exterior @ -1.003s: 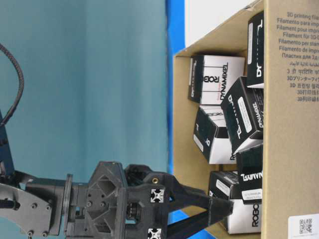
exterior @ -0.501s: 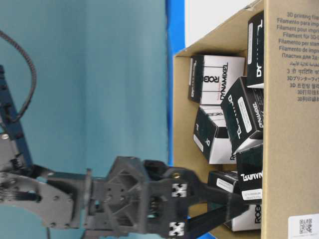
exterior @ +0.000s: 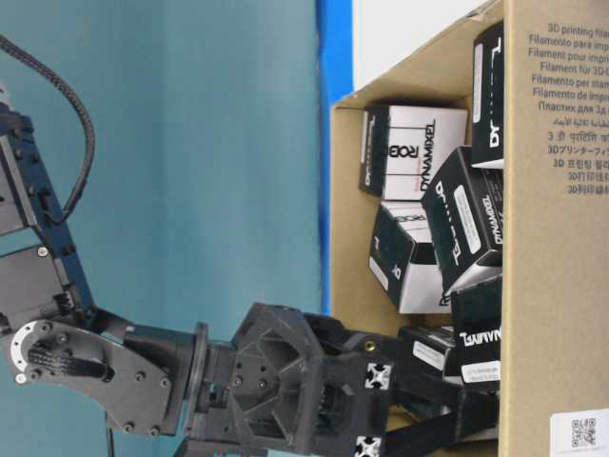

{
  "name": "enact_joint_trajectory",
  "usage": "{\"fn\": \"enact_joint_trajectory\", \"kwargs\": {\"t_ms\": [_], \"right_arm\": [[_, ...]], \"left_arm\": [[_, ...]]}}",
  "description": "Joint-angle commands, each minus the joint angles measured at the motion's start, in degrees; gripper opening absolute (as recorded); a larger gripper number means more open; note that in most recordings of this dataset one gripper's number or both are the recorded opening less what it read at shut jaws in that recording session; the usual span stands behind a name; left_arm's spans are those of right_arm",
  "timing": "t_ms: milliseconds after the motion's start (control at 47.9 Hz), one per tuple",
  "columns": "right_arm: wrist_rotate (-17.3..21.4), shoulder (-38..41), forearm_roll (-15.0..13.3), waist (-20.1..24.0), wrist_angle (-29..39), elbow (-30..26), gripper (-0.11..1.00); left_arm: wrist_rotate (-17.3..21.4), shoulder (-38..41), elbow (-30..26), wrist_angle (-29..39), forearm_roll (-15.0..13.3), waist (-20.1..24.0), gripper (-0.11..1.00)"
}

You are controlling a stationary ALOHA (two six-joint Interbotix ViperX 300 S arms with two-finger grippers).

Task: Pick a box that is randomly placed inside the cardboard box.
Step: 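Close the right gripper around the DYNAMIXEL box, then lift the held box up and right toward the white tray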

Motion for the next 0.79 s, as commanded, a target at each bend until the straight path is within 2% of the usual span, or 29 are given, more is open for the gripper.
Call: {"fn": "enact_joint_trajectory", "kwargs": {"t_ms": [0, 84, 313, 522, 648, 773], "right_arm": [[0.35, -1.58, 0.18, 0.35, 0.26, -0.88, 0.86], [0.88, -3.08, 0.18, 0.35, 1.23, -0.97, 0.72], [5.01, -8.17, 0.18, -0.79, 3.69, -2.46, 0.71], [5.45, -14.77, 0.18, -3.52, 14.41, -3.60, 0.71], [5.63, -20.57, 0.18, -5.19, 20.48, 0.00, 0.71], [5.80, -27.51, 0.18, -6.06, 21.01, 7.82, 0.71]], "left_arm": [[0.00, 0.35, -1.14, -0.53, 0.09, -0.09, -0.07], [0.00, 0.35, -1.14, -0.53, 0.09, -0.09, -0.07], [0.00, 0.35, -1.14, -0.44, 0.09, -0.09, -0.07], [-0.09, 0.26, -1.14, -0.53, 0.09, -0.09, -0.07], [-0.09, 0.26, -1.14, -0.62, 0.09, -0.09, -0.07], [-0.09, 0.18, -1.14, -0.88, 0.09, -0.09, -0.07]]}}
